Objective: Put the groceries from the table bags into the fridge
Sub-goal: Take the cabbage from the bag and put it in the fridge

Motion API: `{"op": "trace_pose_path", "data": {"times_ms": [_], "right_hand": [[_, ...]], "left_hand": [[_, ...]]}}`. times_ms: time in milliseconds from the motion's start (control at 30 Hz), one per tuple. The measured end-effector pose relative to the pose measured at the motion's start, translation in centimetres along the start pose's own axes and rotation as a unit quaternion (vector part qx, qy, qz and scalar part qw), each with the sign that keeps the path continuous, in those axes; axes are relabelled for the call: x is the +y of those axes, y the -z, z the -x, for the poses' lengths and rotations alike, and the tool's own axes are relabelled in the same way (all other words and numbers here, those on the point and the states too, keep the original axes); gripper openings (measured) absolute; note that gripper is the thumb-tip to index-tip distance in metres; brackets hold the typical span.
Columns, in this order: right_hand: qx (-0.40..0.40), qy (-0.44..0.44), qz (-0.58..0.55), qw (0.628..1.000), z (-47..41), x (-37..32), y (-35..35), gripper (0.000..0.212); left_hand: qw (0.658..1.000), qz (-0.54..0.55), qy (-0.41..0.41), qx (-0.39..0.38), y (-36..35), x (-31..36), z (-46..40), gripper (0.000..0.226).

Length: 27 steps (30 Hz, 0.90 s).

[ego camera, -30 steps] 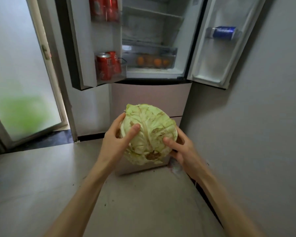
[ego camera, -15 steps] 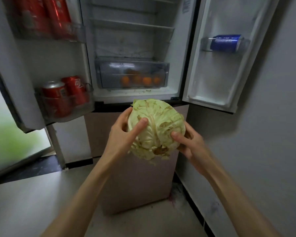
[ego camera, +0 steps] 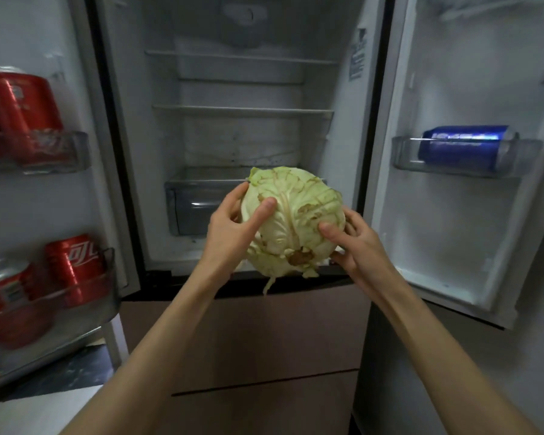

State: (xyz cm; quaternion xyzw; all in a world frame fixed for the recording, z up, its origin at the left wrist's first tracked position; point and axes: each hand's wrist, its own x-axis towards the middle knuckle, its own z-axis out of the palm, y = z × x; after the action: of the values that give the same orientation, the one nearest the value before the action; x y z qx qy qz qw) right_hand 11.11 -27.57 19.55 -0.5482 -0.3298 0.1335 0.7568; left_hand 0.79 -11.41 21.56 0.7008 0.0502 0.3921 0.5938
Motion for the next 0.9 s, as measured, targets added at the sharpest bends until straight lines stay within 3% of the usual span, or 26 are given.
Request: {"op": "trace_pose_path", "data": {"times_ms": [167,300,533,700,833,900], "right_hand": [[0.003,0.056,0.005,0.998,-9.0,0.4,0.9,0.056],[0.011,0.09,0.035,0.995,-17.0,1.2,1.3,0.063],[0.028,0.11,0.082,0.99,-30.4,2.1,2.3,0.079],[0.055,0.098,0.091,0.99,-36.3,4.5,3.3,0.054],[0.062,0.077,0.094,0.991,-39.8,6.1,4.3,0.035],[0.068,0.06,0.09,0.992,-41.3,6.7,4.8,0.036]], "left_hand": [[1.0,0.003,-0.027,0.007,-1.2,-2.3,-8.6,0.075],[0.998,0.03,-0.061,0.002,-1.8,-4.6,-16.7,0.053],[0.997,0.036,-0.067,-0.013,-2.8,-9.2,-30.1,0.056],[0.998,0.047,-0.035,-0.014,-3.9,-12.7,-36.1,0.046],[0.999,0.046,0.017,-0.016,-4.7,-15.3,-39.4,0.055],[0.998,0.047,0.04,-0.012,-5.1,-16.1,-40.8,0.063]]}}
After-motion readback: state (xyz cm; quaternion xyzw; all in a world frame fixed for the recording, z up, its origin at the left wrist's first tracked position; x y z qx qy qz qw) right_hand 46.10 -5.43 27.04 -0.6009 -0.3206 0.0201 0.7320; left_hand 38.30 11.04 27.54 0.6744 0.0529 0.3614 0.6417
